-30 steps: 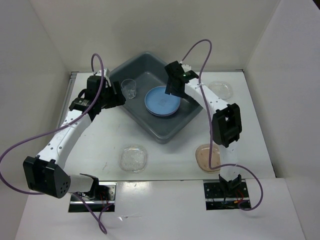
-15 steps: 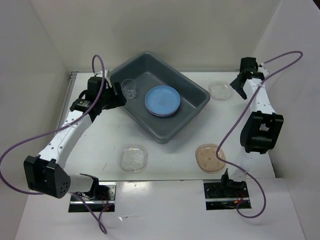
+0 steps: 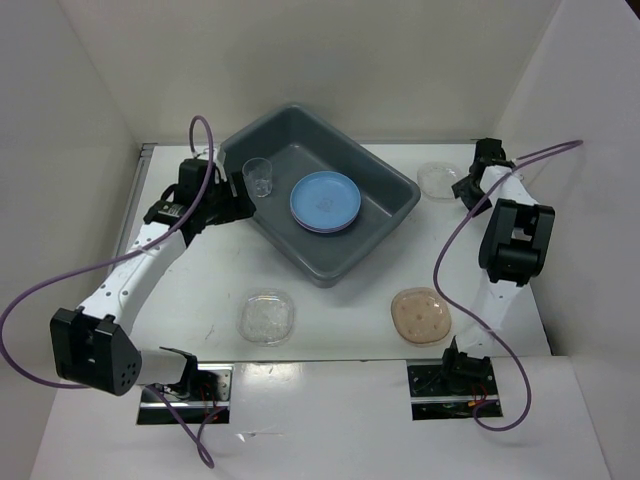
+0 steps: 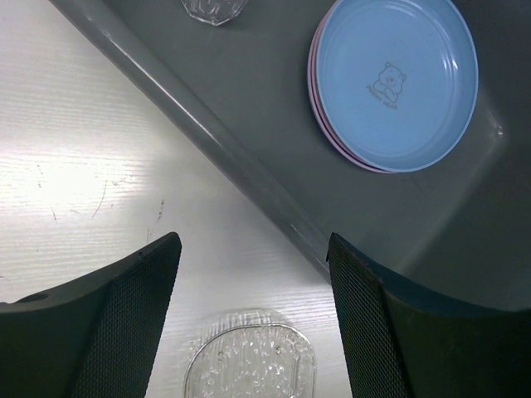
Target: Place the mixed dishes into the plastic bin
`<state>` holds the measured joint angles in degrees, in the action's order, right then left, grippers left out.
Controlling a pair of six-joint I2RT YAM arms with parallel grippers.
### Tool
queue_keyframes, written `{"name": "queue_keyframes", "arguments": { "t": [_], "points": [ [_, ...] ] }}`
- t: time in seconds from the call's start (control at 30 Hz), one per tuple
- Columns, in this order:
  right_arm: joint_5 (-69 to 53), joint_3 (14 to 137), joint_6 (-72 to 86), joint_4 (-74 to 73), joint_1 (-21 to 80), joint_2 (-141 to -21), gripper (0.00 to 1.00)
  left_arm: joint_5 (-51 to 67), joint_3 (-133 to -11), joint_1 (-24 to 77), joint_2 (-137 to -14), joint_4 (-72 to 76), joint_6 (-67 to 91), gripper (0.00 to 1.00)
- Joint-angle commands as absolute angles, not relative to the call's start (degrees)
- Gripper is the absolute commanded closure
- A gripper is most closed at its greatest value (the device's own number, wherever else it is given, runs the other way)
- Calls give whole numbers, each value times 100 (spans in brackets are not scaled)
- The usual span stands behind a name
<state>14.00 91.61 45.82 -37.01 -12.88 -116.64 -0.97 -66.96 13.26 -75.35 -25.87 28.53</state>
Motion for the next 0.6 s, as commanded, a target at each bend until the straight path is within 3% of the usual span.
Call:
{"name": "queue_keyframes", "arguments": {
  "t": [0.0,0.17,0.4,0.5,0.57],
  "points": [
    [1143,9369,5009,-2946,-1266,-11803,35,9,-6645,1301,-7567,-2435,2795,21],
    [826,9387,5290,-2672,-1266,-12137,38,62,-6592,1301,-7629,-2435,2795,21],
    [668,9694,5361,-2593,-1266,-12542,49,62,-6478,1301,-7734,-2435,2795,21],
    [668,9694,5475,-2488,-1266,-12595,58,62,-6478,1301,-7734,-2435,2742,21],
    [668,9694,5476,-2487,-1266,-12595,70,62,-6478,1301,-7734,-2435,2742,21]
  ]
}}
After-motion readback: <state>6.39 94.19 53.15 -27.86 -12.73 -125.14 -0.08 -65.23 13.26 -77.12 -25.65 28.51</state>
